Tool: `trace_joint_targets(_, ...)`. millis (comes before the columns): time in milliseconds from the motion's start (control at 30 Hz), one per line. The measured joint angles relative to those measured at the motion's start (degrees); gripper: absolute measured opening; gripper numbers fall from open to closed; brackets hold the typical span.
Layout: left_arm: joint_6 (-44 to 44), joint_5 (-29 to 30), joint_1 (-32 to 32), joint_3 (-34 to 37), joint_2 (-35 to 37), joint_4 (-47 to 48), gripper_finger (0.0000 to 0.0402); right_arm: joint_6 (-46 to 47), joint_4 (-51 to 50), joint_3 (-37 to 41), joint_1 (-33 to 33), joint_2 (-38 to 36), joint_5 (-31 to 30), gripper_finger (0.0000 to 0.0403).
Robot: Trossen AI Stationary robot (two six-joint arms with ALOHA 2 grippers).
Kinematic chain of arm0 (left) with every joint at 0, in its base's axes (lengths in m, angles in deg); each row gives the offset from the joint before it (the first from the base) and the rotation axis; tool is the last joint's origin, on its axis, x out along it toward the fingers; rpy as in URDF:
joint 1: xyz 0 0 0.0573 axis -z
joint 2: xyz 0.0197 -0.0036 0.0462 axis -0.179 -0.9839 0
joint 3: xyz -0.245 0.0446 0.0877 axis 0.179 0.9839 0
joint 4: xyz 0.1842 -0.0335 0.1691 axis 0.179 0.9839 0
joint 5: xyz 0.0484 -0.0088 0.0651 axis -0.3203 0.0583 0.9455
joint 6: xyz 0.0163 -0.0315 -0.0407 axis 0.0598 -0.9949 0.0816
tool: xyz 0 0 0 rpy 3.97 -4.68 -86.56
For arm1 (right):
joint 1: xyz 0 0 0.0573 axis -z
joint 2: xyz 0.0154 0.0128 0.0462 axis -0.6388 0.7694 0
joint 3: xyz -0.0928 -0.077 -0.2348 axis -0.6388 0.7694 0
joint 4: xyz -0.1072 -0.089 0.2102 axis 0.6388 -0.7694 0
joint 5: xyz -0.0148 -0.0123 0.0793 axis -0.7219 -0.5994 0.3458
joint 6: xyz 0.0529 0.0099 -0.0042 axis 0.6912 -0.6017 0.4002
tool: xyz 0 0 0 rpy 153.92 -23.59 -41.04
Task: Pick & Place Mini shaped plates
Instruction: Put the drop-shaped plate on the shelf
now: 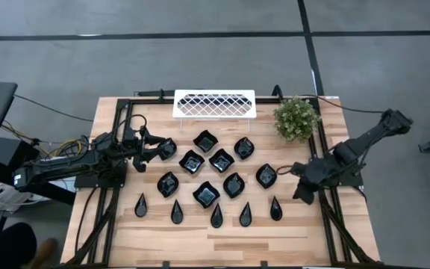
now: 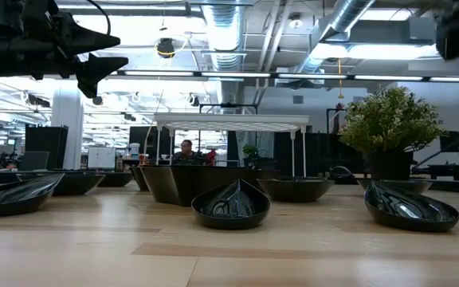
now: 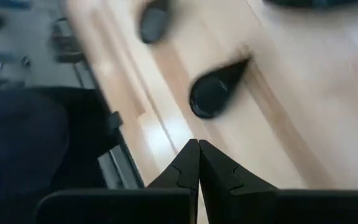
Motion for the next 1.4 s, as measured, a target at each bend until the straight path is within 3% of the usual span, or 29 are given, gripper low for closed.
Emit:
trace_joint_targets(200, 0.36, 0.03, 0.00, 0.00, 0.00, 0.00, 0.0214, 10.83, 0.68, 0.00, -1.67, 7.49, -0.01, 0.0000)
trace_joint_targets(633, 1.53, 0.05, -0.02, 0.00, -0.02, -0.02, 0.0214, 12.64, 7.25, -0.02, -1.57, 16.89, -0.39, 0.0004)
trace_joint_targets(1033, 1.53, 0.05, -0.02, 0.00, -0.02, -0.05, 0.0214, 12.57, 11.05, -0.01, -1.60, 23.53, -2.17, 0.0102)
trace_joint_targets(1400, 1.51, 0.05, 0.00, 0.00, -0.02, -0.05, 0.0214, 10.63, 13.75, 0.00, -1.57, 28.99, -5.05, 0.0113)
